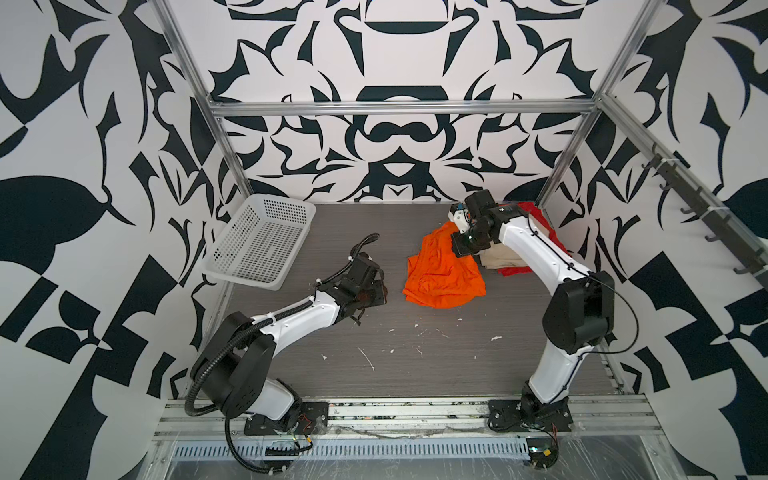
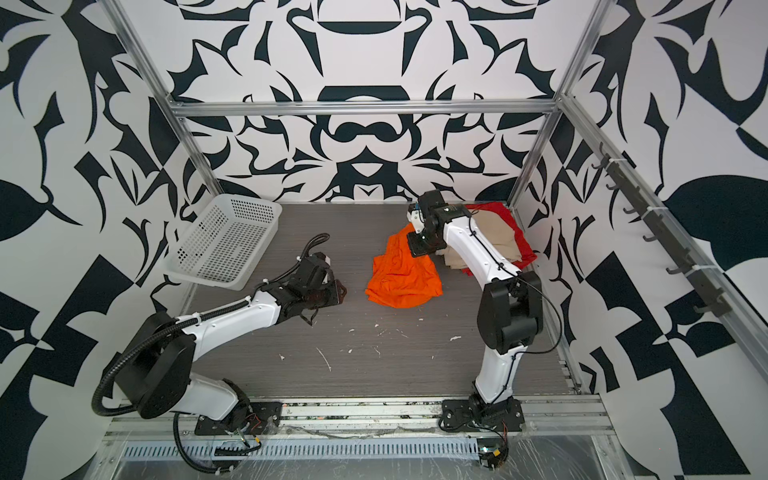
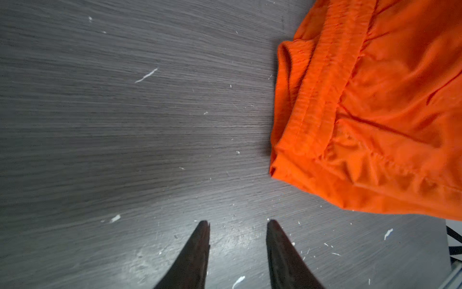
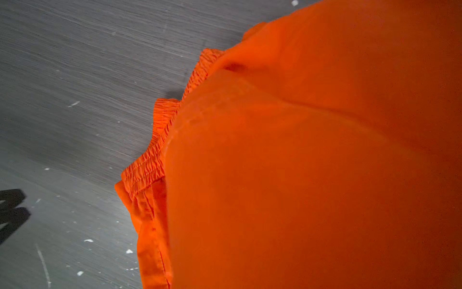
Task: Fold and stack the shorts
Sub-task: 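Lift the folded orange shorts with the right gripper while the left releases and withdraws, then place the orange shorts onto the beige shorts stack with the right gripper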
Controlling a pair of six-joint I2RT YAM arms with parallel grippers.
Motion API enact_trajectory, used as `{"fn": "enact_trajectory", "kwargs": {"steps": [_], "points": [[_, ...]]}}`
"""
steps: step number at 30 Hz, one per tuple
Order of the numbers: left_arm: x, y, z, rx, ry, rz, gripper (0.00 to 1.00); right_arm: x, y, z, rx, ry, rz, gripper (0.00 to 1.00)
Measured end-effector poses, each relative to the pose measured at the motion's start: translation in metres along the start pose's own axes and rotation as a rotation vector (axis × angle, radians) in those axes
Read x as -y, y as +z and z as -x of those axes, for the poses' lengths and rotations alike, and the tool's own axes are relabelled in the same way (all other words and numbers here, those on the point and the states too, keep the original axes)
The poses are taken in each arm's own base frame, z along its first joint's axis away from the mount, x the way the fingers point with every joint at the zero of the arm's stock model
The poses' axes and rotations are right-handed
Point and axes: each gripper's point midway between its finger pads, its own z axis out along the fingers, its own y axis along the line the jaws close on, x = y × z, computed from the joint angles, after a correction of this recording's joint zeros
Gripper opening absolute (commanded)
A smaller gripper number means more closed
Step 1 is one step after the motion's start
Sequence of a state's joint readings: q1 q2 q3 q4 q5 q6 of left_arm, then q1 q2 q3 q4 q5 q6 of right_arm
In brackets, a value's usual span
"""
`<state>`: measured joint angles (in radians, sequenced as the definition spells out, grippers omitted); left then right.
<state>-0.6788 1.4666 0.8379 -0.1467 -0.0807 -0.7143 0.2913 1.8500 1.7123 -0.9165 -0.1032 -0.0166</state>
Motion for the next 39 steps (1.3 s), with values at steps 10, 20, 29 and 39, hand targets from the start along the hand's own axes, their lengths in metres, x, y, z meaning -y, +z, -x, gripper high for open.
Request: {"fn": "enact_trajectory", "kwargs": {"steps": [10,20,29,39], "points": [[-0.014,-0.010,0.001,0.014,0.012,0.071,0.43,0.029,-0.007,0.029,-0.040,-0.116,-0.162,0.00],[-0.011,-0.017,0.013,0.043,0.033,0.097,0.43,0.028,-0.050,0.066,0.067,-0.216,-0.188,0.00],[-0.012,-0.020,0.020,0.062,0.044,0.117,0.43,0.035,-0.066,0.091,0.102,-0.237,-0.179,0.00],[-0.014,-0.028,0.024,0.084,0.050,0.127,0.43,0.039,-0.072,0.087,0.074,-0.230,-0.166,0.00]]}}
